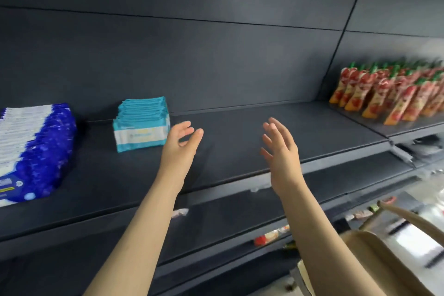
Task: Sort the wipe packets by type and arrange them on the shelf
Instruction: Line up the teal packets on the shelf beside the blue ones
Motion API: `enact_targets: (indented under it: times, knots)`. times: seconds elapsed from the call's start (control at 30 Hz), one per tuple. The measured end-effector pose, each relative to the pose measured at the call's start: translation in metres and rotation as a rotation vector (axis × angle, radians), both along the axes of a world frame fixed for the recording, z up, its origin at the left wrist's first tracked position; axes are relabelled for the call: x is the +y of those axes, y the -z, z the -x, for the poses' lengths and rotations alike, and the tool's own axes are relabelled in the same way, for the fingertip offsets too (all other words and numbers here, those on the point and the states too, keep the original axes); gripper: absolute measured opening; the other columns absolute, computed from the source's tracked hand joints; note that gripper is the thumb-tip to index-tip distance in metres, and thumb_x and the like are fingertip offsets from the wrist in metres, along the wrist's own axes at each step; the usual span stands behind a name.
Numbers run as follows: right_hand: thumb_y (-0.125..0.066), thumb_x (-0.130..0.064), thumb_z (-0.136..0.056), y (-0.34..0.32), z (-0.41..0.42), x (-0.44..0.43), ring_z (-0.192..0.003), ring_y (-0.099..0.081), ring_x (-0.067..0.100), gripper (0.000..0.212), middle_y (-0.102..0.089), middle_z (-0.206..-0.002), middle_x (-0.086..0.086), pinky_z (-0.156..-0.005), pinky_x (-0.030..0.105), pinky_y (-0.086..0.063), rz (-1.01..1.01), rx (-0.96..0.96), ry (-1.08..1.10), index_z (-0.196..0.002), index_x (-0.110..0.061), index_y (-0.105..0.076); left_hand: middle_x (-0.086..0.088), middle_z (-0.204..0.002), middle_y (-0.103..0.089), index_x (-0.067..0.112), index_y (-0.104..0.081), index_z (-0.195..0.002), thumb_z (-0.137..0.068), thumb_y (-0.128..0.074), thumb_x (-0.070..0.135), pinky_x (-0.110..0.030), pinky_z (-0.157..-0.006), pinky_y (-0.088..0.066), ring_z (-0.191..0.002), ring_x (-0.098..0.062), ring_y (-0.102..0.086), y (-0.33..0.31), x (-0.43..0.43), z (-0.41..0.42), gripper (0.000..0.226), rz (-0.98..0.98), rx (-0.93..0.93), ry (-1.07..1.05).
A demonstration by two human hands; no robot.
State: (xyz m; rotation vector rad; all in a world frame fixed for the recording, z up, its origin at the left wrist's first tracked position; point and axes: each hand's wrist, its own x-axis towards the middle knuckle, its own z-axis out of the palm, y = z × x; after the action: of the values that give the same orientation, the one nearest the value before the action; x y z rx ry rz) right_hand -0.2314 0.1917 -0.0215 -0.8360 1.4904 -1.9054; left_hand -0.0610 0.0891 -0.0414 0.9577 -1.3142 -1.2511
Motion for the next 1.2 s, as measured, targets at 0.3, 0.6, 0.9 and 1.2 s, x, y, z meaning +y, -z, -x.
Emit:
enact_targets:
  times: [0.3,0.6,0.9,1.2]
  knots:
    - [-0.050,-0.045,-0.100,0.031,0.121,0.205,-0.131,-0.047,0.014,0.042,-0.052,-0.140,-0.008,-0.107,0.038,-0.041,-0.095,-0.055,0.298,-0.140,-0.030,-0.049,0.015,-0.122,-0.061,0.039,-0.057,-0.113,-0.094,-0.062,0.038,-0.027,-0.084,-0.055,-0.104,-0.007,-0.063,0.019,0.160,0.150,0.019,-0.111,-0.032,0.380]
    - [-0.047,-0.055,-0.098,0.105,0.191,0.339,-0.128,-0.049,0.018,0.047,-0.054,-0.133,-0.010,-0.104,0.040,-0.042,-0.254,-0.199,0.613,-0.140,-0.034,-0.047,0.008,-0.127,-0.059,0.025,-0.053,-0.132,-0.096,-0.058,0.039,-0.028,-0.083,-0.054,-0.112,-0.009,-0.060,0.076,0.257,0.257,0.039,-0.207,-0.217,0.696]
    - [-0.047,-0.052,-0.099,0.187,0.230,0.433,-0.134,-0.046,0.020,0.050,-0.050,-0.145,-0.002,-0.111,0.049,-0.040,-0.338,-0.335,0.903,-0.144,-0.029,-0.045,0.006,-0.126,-0.059,0.024,-0.051,-0.134,-0.097,-0.056,0.043,-0.033,-0.092,-0.052,-0.109,-0.008,-0.058,0.156,0.324,0.337,0.042,-0.300,-0.435,0.971]
    - [-0.047,-0.052,-0.099,0.281,0.246,0.554,-0.132,-0.045,0.017,0.053,-0.048,-0.144,-0.006,-0.112,0.042,-0.036,-0.528,-0.617,1.079,-0.145,-0.025,-0.044,0.009,-0.119,-0.060,0.023,-0.056,-0.123,-0.096,-0.058,0.042,-0.034,-0.092,-0.051,-0.107,-0.011,-0.060,0.233,0.425,0.381,0.033,-0.408,-0.740,1.189]
